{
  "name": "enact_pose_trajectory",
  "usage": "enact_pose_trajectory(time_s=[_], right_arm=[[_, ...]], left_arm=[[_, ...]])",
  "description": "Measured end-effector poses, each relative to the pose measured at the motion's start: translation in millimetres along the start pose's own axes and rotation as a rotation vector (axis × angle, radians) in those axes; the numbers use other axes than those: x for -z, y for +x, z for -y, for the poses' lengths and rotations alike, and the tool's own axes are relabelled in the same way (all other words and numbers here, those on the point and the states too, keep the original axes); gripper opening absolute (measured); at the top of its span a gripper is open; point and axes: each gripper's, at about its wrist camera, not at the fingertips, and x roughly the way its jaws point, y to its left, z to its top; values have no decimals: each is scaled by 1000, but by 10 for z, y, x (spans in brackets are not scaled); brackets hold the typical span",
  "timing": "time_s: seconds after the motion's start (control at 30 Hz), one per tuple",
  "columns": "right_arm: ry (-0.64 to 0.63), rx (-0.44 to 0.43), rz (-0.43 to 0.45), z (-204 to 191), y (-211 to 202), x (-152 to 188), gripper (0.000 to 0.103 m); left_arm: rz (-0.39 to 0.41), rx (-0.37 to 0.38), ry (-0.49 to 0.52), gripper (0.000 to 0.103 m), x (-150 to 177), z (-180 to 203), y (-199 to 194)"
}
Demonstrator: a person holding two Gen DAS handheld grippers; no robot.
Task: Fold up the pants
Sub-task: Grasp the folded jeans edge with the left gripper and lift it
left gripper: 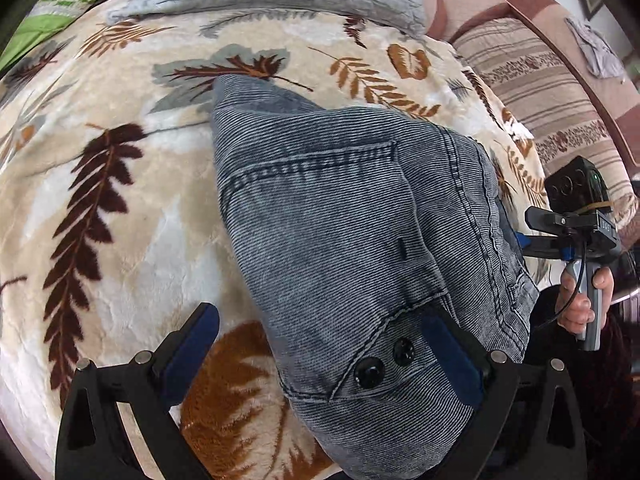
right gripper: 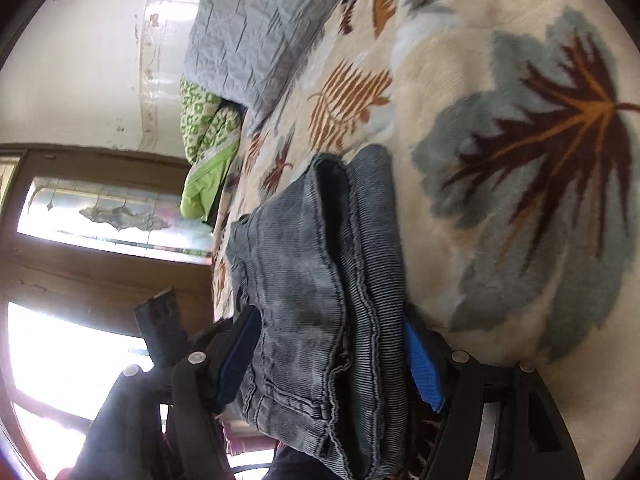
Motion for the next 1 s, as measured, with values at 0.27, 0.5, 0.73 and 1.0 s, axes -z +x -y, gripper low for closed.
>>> enact_pose_trajectory(time_s=[0.27,0.5,0.73,1.0], right_arm=[[-127,-8,-29,-284,224,87,84],[-226,101,1,-398,286,194,81],[-278,132,72,-555,228,313,62],[-406,103,132,-934,169,469,50]], left_arm=[[11,22,-18,101,-104,-21,78],[36,32,7,98,-45,214,117],[69,14,-28,57,-45,260,-59],[72,-59,11,44,-66,436,-260]])
